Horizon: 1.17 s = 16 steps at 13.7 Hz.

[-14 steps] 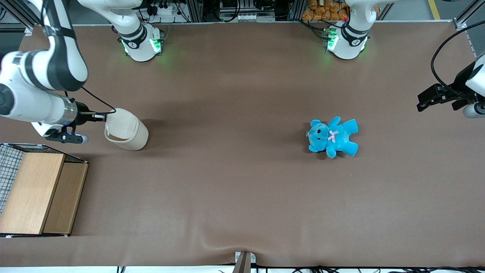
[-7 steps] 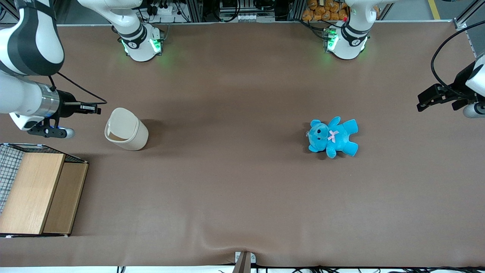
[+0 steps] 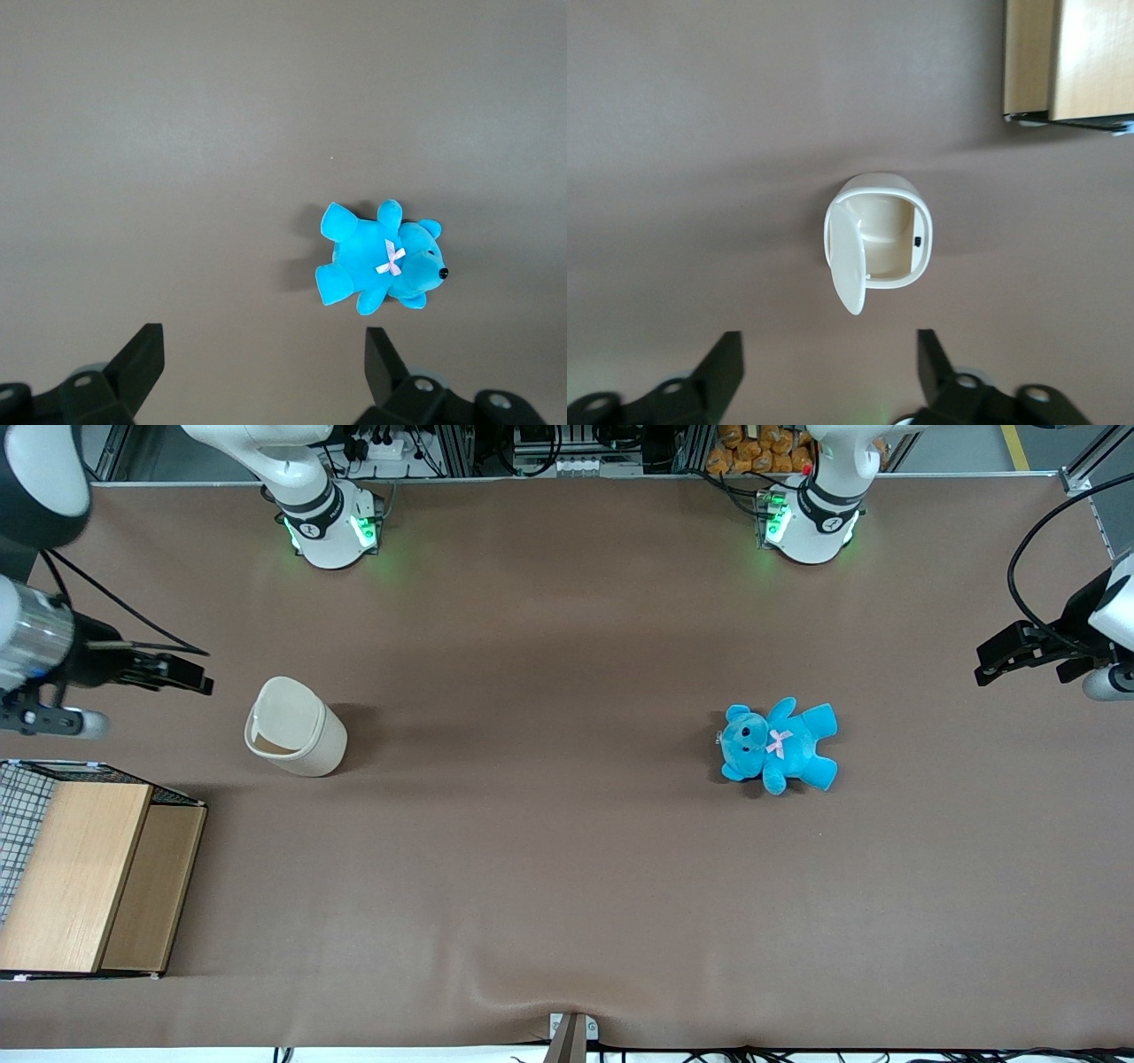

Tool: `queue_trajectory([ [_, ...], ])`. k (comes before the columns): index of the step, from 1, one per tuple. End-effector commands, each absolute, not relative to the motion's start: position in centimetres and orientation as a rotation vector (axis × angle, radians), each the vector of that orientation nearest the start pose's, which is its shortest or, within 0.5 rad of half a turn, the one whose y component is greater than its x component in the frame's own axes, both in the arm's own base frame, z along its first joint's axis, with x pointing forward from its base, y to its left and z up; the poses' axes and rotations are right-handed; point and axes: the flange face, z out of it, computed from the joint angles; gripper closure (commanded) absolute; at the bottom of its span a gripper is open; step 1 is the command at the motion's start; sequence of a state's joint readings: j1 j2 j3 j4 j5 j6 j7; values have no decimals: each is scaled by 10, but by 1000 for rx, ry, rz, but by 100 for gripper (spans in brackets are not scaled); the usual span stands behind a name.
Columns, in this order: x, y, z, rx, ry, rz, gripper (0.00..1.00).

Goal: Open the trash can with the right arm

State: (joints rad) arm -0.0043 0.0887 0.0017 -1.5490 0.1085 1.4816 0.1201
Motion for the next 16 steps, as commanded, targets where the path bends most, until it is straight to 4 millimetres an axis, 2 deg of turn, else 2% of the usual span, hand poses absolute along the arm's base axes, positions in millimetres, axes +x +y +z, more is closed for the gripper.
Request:
queue_trajectory([
  [1,571,8,601,-3052,193,224,0],
  [6,559,-5,635,-3052,210,198,0],
  [7,549,-13,649,-3047,228,167,0],
  [9,539,-10,661,-3049,219,141,0],
  [12,539,-16,658,-3113,116,129,0],
  [16,540,-38,651,-3109,93,127,0],
])
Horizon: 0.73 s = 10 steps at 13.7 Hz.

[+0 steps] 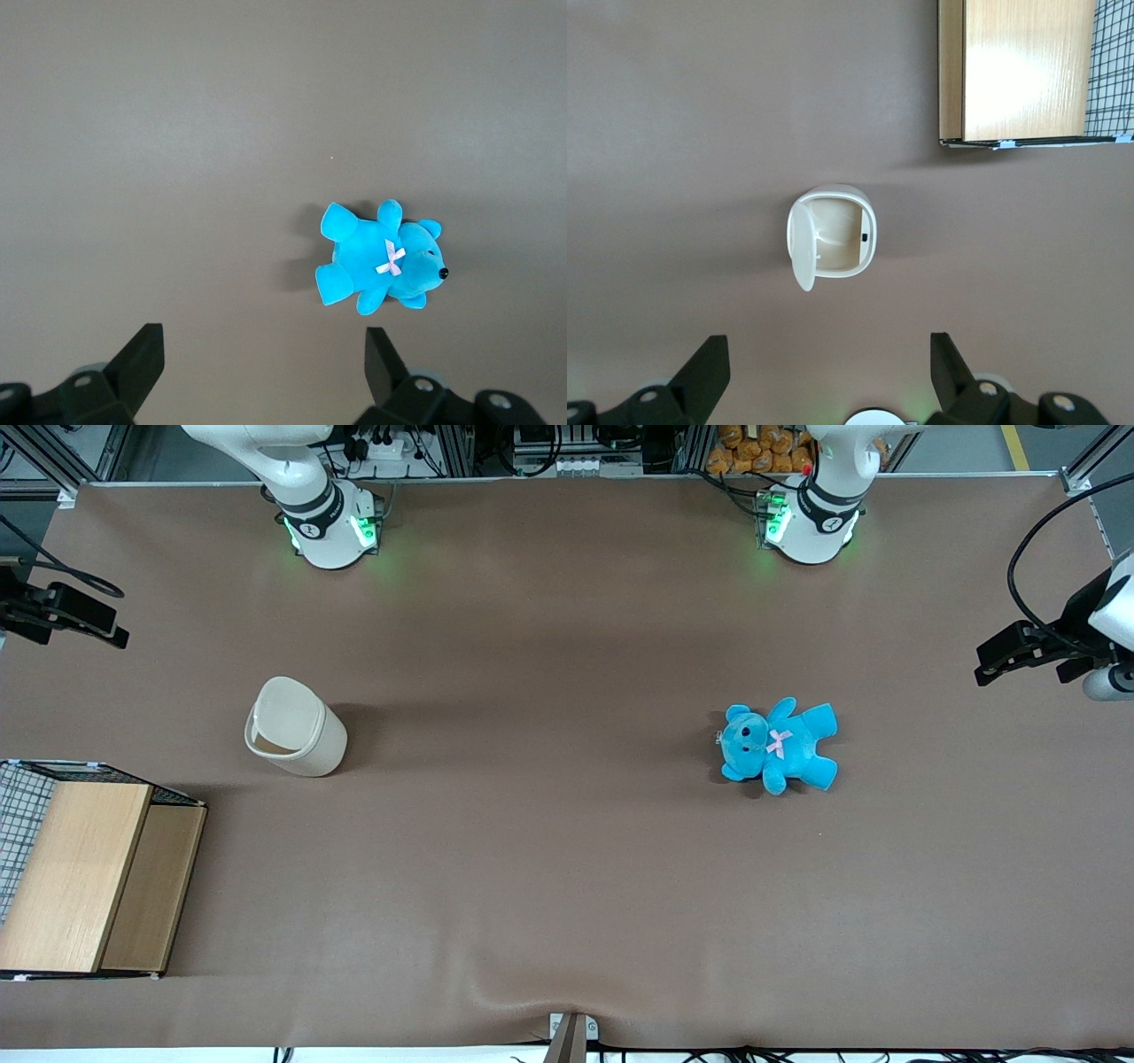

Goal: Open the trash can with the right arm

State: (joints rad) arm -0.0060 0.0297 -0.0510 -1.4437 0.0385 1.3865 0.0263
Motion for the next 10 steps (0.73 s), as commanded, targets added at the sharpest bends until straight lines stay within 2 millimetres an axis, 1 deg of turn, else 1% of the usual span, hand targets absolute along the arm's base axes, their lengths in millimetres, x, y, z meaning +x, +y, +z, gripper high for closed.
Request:
queue_trajectory([
  [1,538,-39,653,-3109,97,129,0],
  [3,538,-37,654,-3110,97,132,0],
  [5,540,-38,649,-3110,93,146,0],
  [10,542,-37,648,-3112,93,149,0],
])
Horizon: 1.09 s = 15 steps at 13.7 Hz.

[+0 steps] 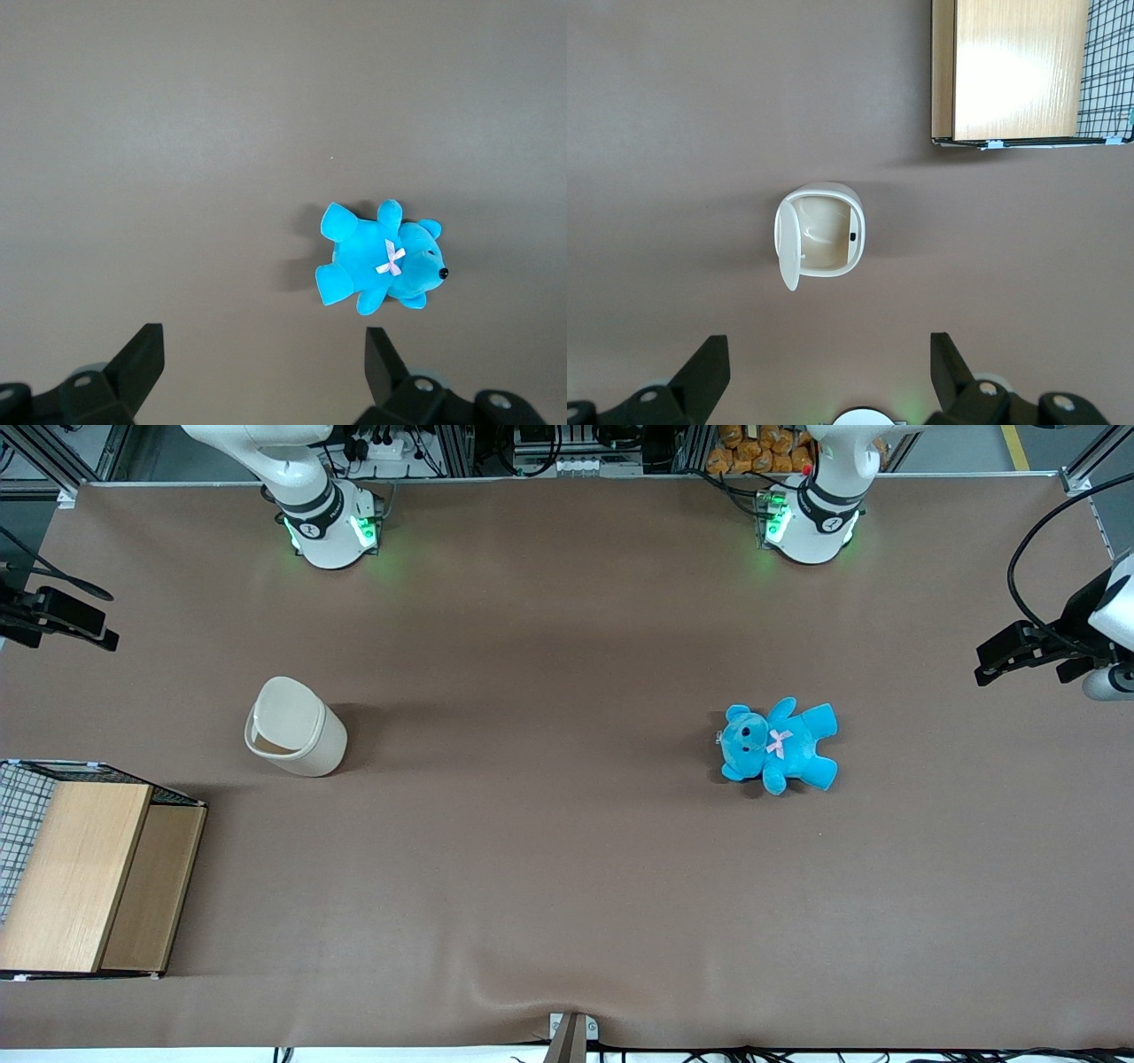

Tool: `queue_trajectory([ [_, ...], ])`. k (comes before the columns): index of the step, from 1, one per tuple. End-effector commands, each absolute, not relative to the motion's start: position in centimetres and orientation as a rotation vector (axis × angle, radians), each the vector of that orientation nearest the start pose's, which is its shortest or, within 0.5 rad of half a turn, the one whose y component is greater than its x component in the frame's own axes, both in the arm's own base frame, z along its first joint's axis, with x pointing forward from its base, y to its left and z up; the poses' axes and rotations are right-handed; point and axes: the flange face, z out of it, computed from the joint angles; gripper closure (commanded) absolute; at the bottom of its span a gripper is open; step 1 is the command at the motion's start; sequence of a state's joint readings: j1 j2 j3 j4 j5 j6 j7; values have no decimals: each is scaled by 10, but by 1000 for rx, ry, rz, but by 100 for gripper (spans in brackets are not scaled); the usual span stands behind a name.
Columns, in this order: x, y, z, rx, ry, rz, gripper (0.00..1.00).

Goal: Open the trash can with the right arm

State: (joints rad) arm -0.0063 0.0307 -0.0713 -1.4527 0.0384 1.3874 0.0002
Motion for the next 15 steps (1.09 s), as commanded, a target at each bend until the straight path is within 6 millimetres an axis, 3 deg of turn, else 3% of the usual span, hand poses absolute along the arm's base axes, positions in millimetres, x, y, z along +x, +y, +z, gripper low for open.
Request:
queue_trajectory([
  [1,543,-37,648,-3112,93,144,0],
  [15,548,-37,643,-3102,89,140,0],
])
